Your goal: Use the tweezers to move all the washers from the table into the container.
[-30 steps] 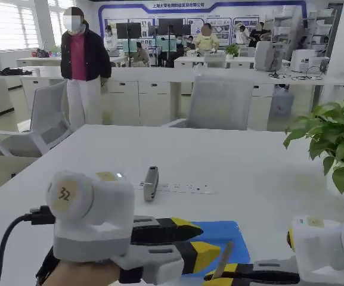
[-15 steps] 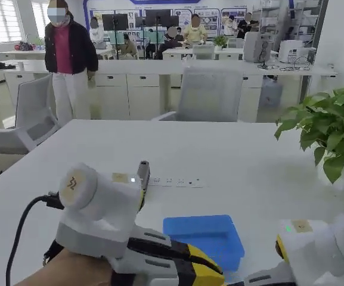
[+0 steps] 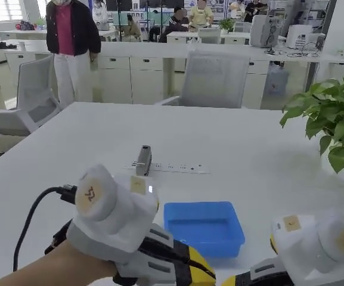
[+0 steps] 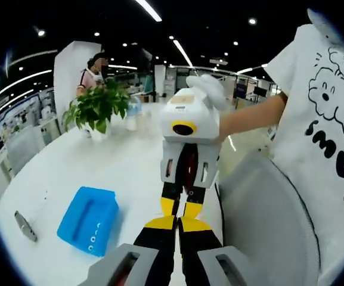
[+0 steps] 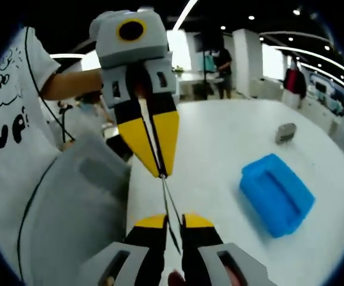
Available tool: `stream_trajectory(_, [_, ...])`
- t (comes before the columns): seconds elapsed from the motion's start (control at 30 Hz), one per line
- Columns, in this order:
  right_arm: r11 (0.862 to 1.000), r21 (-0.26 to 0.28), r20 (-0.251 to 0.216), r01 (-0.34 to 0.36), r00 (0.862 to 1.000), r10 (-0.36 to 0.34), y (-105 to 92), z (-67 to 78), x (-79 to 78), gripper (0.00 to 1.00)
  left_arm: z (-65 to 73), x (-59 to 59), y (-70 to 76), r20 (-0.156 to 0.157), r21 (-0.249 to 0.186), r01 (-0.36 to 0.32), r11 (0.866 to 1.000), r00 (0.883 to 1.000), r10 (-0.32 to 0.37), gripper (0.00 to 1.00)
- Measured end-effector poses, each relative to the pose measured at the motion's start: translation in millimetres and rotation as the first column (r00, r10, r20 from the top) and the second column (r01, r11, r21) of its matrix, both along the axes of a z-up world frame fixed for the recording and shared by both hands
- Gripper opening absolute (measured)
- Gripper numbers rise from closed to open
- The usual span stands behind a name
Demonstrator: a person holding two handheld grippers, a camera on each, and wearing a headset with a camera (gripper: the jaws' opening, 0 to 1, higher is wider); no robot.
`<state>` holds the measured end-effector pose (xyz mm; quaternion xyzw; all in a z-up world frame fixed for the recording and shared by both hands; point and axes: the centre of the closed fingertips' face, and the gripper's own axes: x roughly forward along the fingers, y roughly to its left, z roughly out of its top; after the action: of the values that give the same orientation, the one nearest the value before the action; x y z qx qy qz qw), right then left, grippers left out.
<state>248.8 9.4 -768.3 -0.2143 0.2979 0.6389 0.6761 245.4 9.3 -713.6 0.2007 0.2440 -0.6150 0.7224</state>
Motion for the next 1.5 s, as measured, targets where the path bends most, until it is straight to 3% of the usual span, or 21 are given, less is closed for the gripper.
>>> stream_trajectory(0.07, [0.999,-0.038,0.000,-0.016,1.000,0.016,-1.7,-9.9,-0.1,0.05,-9.9,0.1,-1.3,0.013,0.021,0.002,1.000,1.000,-0.002,0.00])
stream_trajectory(0.13, [0.992,-0.117,0.046,-0.045,0.998,0.051,-6.6,-25.3,4.7,0.05,-29.3,2.1,1.0,0.034,0.093,0.015,0.996,0.999,-0.019,0.00])
stream_trajectory(0.2, [0.986,-0.158,0.075,-0.049,0.995,0.061,-9.4,-34.2,8.0,0.05,-44.0,3.7,3.6,0.050,0.147,0.018,0.989,0.998,-0.026,0.00])
stream_trajectory(0.33, [0.968,-0.245,0.143,-0.060,0.985,0.097,-11.2,-54.1,15.2,0.05,-69.6,9.9,4.9,0.058,0.194,-0.004,0.981,0.998,-0.007,0.00])
stream_trajectory(0.4, [0.958,-0.276,0.160,-0.074,0.980,0.122,-10.1,-64.5,14.5,0.05,-78.2,12.0,6.1,0.055,0.212,-0.012,0.977,0.998,0.000,0.00])
stream_trajectory(0.53, [0.960,-0.279,0.151,-0.029,0.986,0.074,-11.4,-79.5,20.7,0.04,-105.9,15.7,15.4,0.070,0.304,-0.007,0.953,0.997,-0.015,0.00])
stream_trajectory(0.57, [0.958,-0.286,0.142,-0.018,0.988,0.061,-13.6,-82.5,21.7,0.04,-110.7,15.8,14.6,0.066,0.298,-0.006,0.954,0.998,-0.014,0.00])
stream_trajectory(0.63, [0.956,-0.278,0.135,-0.095,0.981,0.136,-14.1,-86.6,14.1,0.02,-115.9,18.8,16.0,0.066,0.296,-0.021,0.955,0.998,0.001,0.00])
stream_trajectory(0.7, [0.953,-0.295,0.157,-0.069,0.980,0.119,-15.2,-88.9,14.8,0.00,-121.5,21.2,19.5,0.036,0.290,-0.045,0.956,0.999,0.036,0.00])
stream_trajectory(0.77, [0.955,-0.289,0.150,-0.074,0.981,0.121,-10.5,-88.1,16.7,0.00,-125.6,23.2,23.5,0.012,0.280,-0.068,0.958,0.998,0.067,0.00])
stream_trajectory(0.97, [0.956,-0.283,0.141,-0.074,0.983,0.118,-6.7,-87.2,18.4,0.00,-128.4,23.6,28.0,-0.013,0.259,-0.107,0.960,0.993,0.115,0.00])
stream_trajectory(1.0, [0.958,-0.281,0.139,-0.064,0.985,0.107,-6.6,-86.7,18.7,0.00,-129.0,23.2,28.4,-0.020,0.257,-0.119,0.959,0.992,0.129,0.00])
stream_trajectory(1.03, [0.965,-0.263,0.140,-0.015,0.989,0.053,-5.9,-84.9,21.3,0.00,-129.6,22.1,29.0,-0.032,0.254,-0.129,0.958,0.989,0.142,0.00])
stream_trajectory(1.1, [0.964,-0.264,0.125,0.031,0.992,0.003,-10.2,-82.9,21.7,0.00,-130.1,19.1,30.3,-0.054,0.250,-0.164,0.954,0.982,0.182,0.00])
stream_trajectory(1.17, [0.974,-0.216,0.117,0.064,0.992,-0.040,-12.3,-76.3,19.0,0.00,-129.5,15.4,34.0,-0.066,0.240,-0.202,0.950,0.972,0.223,0.00])
stream_trajectory(1.2, [0.977,-0.203,0.074,0.070,0.996,-0.056,-15.3,-74.6,11.3,0.00,-127.7,12.0,36.1,-0.072,0.226,-0.233,0.946,0.964,0.255,0.00])
stream_trajectory(1.27, [0.976,-0.191,0.058,0.109,0.993,-0.099,-21.8,-73.7,7.9,0.00,-123.1,6.1,37.8,-0.085,0.195,-0.271,0.943,0.953,0.292,0.00])
stream_trajectory(1.37, [0.970,-0.205,0.027,0.131,0.991,-0.129,-35.3,-80.3,-3.1,0.00,-117.1,-5.7,43.8,-0.133,0.159,-0.350,0.923,0.919,0.372,0.00])
stream_trajectory(1.4, [0.968,-0.212,0.029,0.135,0.991,-0.132,-38.1,-82.9,-4.5,0.00,-116.3,-9.2,48.8,-0.144,0.162,-0.389,0.907,0.900,0.411,0.00])
stream_trajectory(1.47, [0.963,-0.228,0.011,0.142,0.990,-0.144,-43.4,-86.3,-9.5,0.00,-112.3,-14.4,54.3,-0.154,0.143,-0.431,0.891,0.880,0.450,0.00])
stream_trajectory(1.5, [0.959,-0.230,0.007,0.163,0.986,-0.166,-47.0,-86.5,-10.9,0.00,-109.2,-15.1,56.1,-0.169,0.125,-0.465,0.876,0.860,0.481,0.00])
